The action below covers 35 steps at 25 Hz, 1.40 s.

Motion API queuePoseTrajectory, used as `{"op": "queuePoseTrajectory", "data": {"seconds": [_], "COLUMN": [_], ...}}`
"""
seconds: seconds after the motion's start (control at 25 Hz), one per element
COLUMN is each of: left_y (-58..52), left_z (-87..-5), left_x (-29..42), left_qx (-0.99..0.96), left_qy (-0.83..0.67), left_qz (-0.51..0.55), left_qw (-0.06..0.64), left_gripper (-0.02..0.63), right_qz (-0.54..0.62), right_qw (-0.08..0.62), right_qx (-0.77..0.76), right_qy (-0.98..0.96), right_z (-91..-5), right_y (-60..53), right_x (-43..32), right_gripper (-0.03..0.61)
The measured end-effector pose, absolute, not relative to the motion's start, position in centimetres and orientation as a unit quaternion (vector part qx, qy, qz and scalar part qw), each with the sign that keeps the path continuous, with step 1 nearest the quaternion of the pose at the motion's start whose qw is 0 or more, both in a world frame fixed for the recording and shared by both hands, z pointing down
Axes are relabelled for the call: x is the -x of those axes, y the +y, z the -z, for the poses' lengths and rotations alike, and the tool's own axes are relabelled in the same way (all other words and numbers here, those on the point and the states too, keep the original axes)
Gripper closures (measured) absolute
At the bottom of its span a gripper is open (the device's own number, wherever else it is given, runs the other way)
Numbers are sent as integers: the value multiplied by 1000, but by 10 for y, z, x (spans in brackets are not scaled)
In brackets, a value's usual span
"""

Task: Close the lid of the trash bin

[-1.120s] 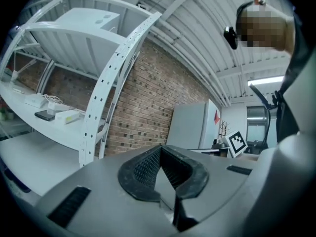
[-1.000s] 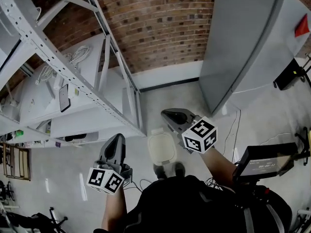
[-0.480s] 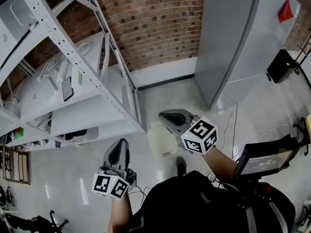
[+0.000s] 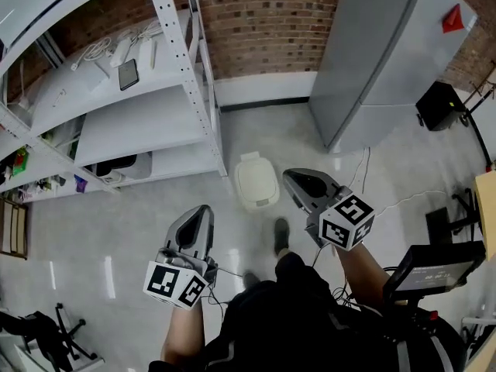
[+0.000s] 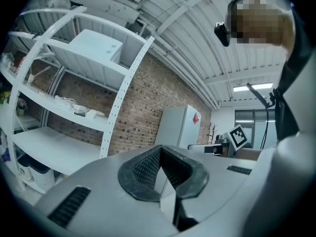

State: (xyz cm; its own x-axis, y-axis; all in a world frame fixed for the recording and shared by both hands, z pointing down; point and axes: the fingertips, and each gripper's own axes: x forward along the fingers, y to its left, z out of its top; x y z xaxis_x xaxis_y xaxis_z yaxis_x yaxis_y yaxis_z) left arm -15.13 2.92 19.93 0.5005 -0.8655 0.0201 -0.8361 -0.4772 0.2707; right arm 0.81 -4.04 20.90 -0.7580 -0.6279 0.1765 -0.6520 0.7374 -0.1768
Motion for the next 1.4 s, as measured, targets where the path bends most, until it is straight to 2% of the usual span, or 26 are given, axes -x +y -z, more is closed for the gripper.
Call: {"op": "queuePoseTrajectory", "data": {"seconds": [0.4, 0.92, 1.08, 1.4], "left_y": [122, 242, 293, 384], "left_z": [-195, -160, -149, -137], "left_x": [117, -6, -30, -16], "left_qx": [-859, -835, -846, -846], "left_qy": [-495, -539, -526, -526], "left_qz": [54, 48, 23, 29], "left_qw": [121, 102, 91, 79], "left_gripper": [624, 624, 624, 624], "right_qz": [-98, -93, -106, -95], "right_qw": [41, 3, 4, 1], "right_qx": [-361, -337, -332, -339], "right_qy": [-927, -937, -937, -936], "right_z": [-194, -178, -181, -178], "right_y": [64, 202, 247, 333], "right_x": [-55, -189, -204, -194], "right_gripper": [569, 569, 569, 569]}}
